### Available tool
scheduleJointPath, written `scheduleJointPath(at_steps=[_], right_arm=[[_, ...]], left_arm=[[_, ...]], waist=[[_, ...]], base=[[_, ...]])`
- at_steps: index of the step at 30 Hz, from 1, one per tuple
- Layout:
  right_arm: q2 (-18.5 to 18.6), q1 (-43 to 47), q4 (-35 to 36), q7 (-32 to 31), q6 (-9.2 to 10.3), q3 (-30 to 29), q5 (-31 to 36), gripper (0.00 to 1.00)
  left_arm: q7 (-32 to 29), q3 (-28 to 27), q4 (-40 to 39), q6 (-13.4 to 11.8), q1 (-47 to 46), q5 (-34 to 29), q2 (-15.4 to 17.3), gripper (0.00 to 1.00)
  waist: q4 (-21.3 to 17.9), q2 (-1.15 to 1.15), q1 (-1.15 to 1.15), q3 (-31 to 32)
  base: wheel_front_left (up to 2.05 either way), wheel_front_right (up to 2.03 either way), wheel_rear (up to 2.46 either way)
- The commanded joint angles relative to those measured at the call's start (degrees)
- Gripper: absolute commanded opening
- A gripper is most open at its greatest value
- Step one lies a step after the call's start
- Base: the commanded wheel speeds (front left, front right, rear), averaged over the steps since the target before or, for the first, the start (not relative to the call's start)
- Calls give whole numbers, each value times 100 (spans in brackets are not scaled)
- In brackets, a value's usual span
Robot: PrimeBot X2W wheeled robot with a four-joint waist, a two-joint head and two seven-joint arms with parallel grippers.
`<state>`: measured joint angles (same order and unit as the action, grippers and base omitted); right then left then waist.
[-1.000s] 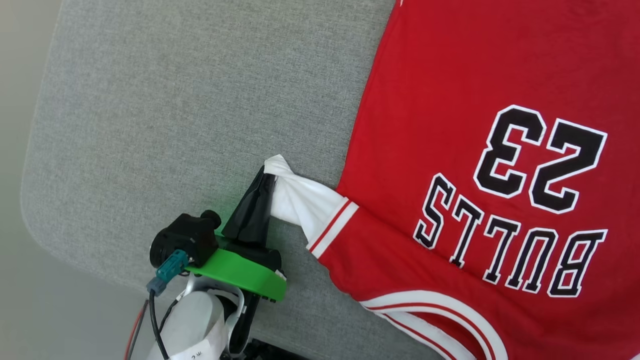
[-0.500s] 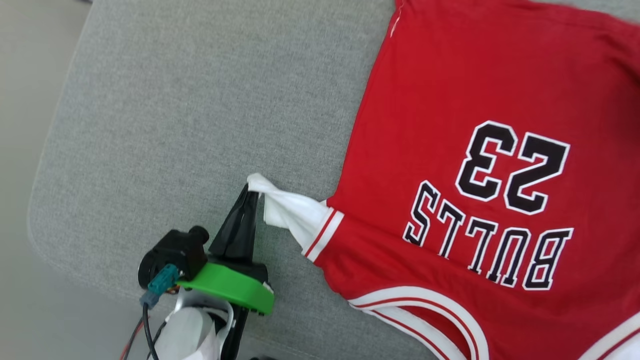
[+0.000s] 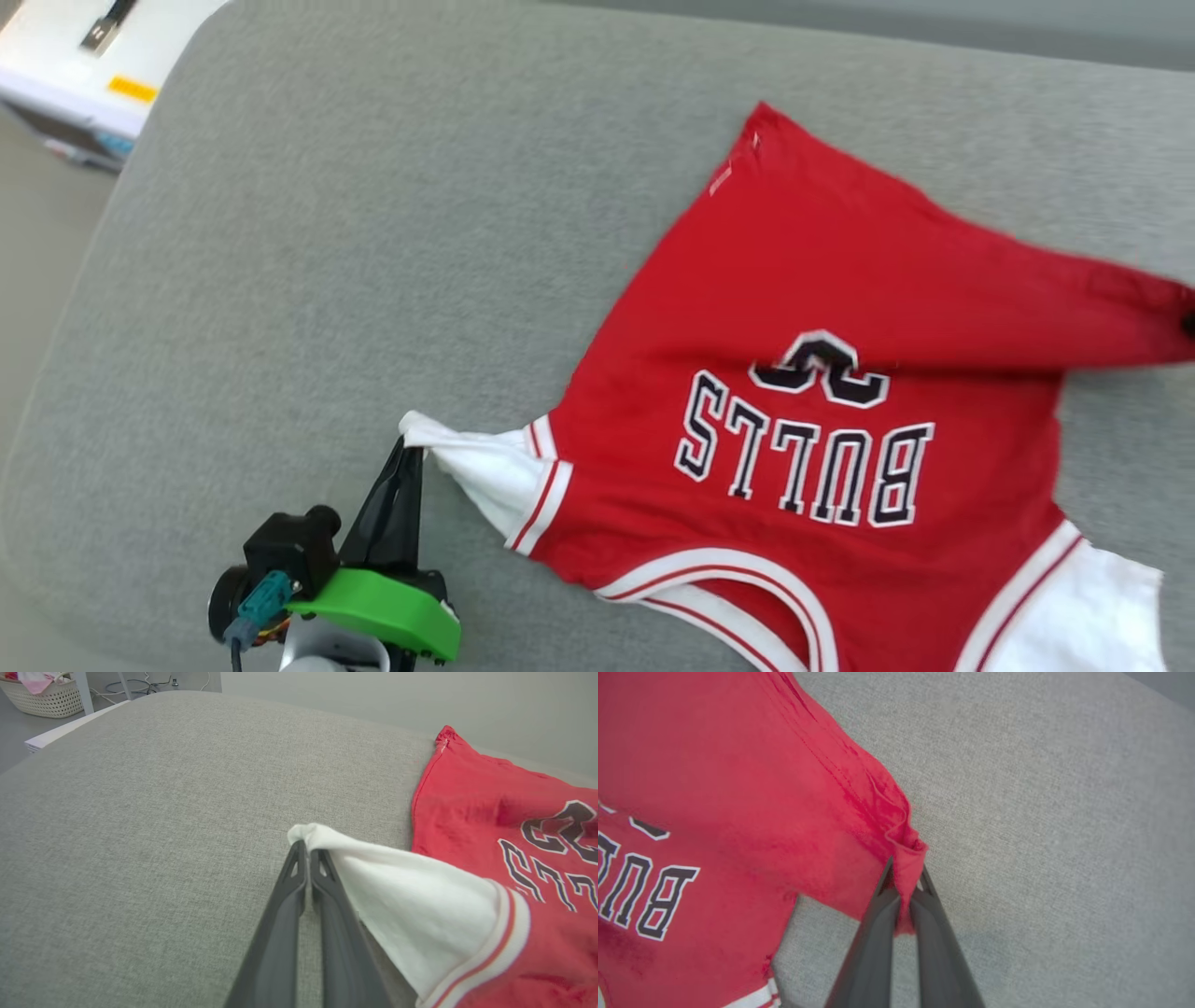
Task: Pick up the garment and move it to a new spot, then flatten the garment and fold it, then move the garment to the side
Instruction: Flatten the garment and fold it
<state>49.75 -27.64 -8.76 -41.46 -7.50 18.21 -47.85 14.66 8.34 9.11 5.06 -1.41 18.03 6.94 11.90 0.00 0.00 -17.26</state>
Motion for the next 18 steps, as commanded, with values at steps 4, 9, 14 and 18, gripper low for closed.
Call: scheduleJointPath(at_steps=[4,9,14,18], right_arm=[[111,905,283,201,1,-123,-56,0],[12,1915,549,331,1,-322,-70,0],[-195,2998,690,271,1,-461,-92,0],[-482,3697,683,370,1,-405,-23,0]], left_arm=[[34,-127,32,-87,228,9,56,0],[34,-261,38,-144,422,57,109,0],[33,-314,37,-167,565,96,158,0],[27,-304,50,-164,541,115,183,0]], waist=[[-689,0,0,589],[-956,0,0,762],[-1113,0,0,875],[-1124,0,0,872]], base=[[0,0,0],[0,0,0],[0,0,0],[0,0,0]])
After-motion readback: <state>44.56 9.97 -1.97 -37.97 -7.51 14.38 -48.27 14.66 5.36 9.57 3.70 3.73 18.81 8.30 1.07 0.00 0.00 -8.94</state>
